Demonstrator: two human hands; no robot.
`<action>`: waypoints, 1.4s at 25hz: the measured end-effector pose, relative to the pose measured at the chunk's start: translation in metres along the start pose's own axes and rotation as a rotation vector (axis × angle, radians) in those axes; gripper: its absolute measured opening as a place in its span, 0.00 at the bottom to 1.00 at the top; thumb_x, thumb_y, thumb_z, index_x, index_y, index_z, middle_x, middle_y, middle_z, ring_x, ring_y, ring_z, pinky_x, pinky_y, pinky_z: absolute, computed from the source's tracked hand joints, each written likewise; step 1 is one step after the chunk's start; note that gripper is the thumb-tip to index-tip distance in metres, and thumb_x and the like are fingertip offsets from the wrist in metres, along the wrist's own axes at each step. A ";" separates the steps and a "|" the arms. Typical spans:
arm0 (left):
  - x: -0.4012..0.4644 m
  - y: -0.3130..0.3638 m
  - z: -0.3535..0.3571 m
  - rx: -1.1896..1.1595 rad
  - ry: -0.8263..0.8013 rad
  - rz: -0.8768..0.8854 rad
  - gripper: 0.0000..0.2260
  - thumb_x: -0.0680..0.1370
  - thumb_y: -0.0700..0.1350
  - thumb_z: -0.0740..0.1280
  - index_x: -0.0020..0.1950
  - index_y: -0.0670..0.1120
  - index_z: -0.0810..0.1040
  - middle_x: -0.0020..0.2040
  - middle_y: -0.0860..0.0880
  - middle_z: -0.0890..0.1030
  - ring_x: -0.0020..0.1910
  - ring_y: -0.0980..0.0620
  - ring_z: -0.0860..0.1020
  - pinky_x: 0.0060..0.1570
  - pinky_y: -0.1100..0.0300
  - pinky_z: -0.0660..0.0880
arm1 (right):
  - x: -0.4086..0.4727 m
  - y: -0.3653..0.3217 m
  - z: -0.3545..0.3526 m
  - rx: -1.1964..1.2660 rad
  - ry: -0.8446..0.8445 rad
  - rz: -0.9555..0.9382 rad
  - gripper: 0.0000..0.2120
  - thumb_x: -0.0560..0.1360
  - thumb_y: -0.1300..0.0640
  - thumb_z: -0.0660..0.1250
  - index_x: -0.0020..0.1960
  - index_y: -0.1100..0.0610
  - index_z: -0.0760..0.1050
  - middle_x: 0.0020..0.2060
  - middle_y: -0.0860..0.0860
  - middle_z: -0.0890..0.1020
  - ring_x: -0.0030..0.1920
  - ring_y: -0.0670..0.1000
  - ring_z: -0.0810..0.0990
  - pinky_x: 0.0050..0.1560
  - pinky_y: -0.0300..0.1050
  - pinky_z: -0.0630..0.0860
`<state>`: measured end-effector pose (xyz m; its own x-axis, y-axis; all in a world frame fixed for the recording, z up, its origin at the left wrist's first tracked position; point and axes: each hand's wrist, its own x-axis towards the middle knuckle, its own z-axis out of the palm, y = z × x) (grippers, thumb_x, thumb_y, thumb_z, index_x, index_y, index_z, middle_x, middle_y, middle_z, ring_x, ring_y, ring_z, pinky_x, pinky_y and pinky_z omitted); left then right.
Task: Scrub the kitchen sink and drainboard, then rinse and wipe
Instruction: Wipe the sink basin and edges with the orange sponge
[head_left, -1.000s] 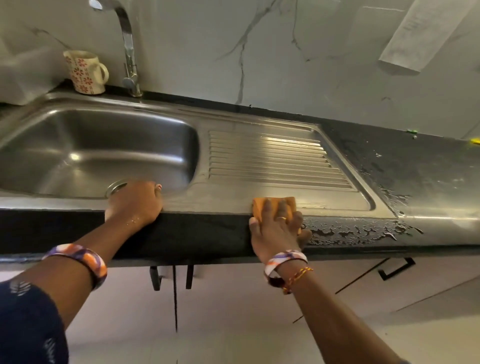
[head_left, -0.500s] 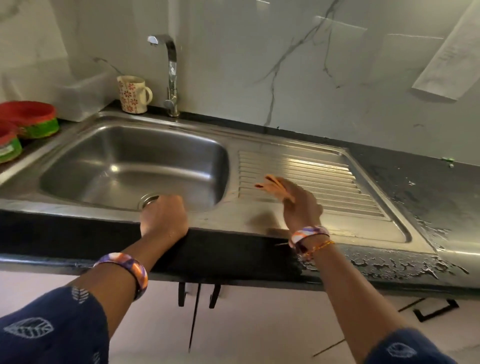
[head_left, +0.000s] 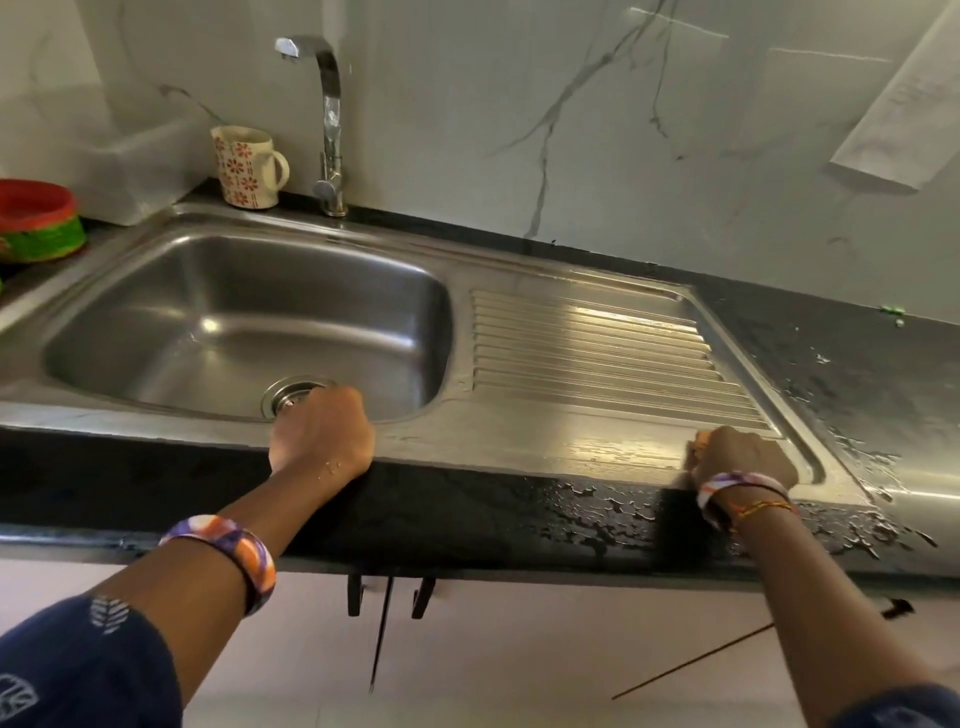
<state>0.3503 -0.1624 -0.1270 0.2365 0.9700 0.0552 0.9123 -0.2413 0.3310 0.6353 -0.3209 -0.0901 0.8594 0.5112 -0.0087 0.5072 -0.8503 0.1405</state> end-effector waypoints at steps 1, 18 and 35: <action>0.000 0.000 0.000 0.019 0.010 0.002 0.10 0.76 0.38 0.58 0.46 0.43 0.80 0.47 0.43 0.80 0.46 0.43 0.79 0.49 0.50 0.78 | -0.006 -0.010 0.000 0.026 -0.047 -0.057 0.07 0.75 0.57 0.67 0.50 0.58 0.80 0.50 0.58 0.81 0.48 0.53 0.77 0.39 0.36 0.74; 0.009 -0.072 -0.035 0.066 -0.025 -0.175 0.11 0.79 0.44 0.58 0.50 0.43 0.79 0.51 0.40 0.80 0.52 0.42 0.77 0.50 0.55 0.70 | -0.116 -0.244 -0.038 0.641 -0.354 -0.849 0.16 0.75 0.49 0.63 0.31 0.55 0.75 0.31 0.53 0.77 0.38 0.54 0.76 0.37 0.42 0.67; 0.030 0.000 0.010 -0.172 -0.304 0.102 0.22 0.69 0.64 0.69 0.41 0.44 0.84 0.37 0.46 0.83 0.38 0.49 0.80 0.43 0.58 0.75 | 0.115 0.084 0.032 0.387 -0.008 -0.049 0.31 0.75 0.35 0.56 0.63 0.59 0.73 0.56 0.61 0.77 0.56 0.61 0.76 0.58 0.54 0.73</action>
<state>0.3610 -0.1337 -0.1343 0.4354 0.8824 -0.1782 0.8153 -0.3026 0.4936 0.7787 -0.3372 -0.1108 0.8333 0.5527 -0.0143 0.5331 -0.8100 -0.2443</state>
